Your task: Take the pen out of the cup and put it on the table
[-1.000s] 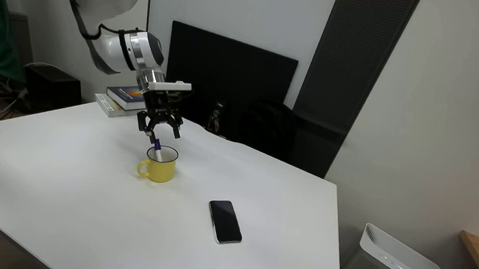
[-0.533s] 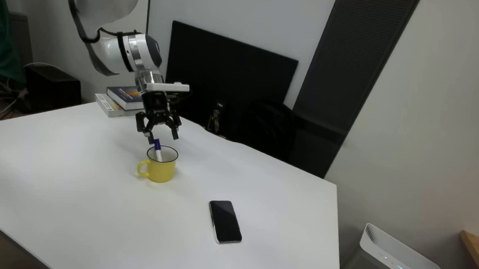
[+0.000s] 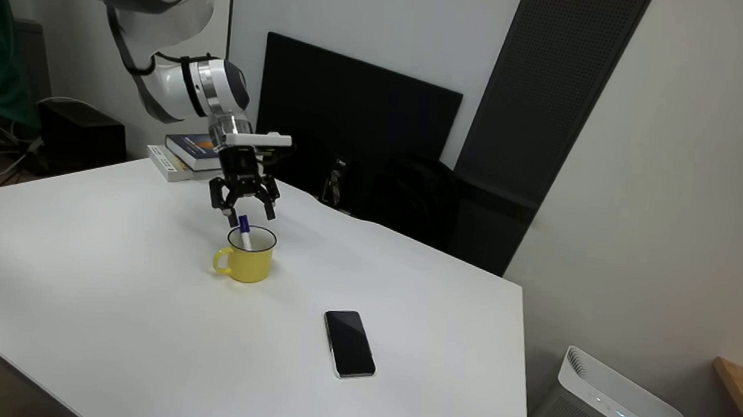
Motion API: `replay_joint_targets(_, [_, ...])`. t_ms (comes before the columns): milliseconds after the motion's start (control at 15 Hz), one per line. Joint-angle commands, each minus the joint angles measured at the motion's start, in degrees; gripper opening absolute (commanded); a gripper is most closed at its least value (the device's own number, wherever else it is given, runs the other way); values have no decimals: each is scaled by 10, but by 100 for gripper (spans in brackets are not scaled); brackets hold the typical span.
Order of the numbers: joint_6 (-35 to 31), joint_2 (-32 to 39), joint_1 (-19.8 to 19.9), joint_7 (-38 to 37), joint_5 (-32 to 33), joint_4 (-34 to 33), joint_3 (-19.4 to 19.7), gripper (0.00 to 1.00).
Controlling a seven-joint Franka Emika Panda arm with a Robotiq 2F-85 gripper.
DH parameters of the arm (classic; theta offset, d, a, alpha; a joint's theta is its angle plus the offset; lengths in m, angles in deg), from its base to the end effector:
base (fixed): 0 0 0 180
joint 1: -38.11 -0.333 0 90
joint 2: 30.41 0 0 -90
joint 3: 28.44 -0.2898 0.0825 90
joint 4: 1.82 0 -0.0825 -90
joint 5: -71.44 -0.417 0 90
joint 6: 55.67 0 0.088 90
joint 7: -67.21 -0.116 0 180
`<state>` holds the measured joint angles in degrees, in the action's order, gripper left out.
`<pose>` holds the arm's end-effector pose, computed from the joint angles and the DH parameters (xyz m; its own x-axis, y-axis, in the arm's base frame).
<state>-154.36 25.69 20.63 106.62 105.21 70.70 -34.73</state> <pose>0.6601 0.2158 0.0970 0.1763 0.7656 -0.6187 0.9649 -0.2587 -0.0452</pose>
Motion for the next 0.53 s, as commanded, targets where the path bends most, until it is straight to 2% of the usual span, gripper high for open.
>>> replay_joint_targets(0, [25, 26, -11, -8, -1, -46, 7, 100])
replay_joint_targets(467, [42, 41, -19, -7, -1, -73, 9, 100])
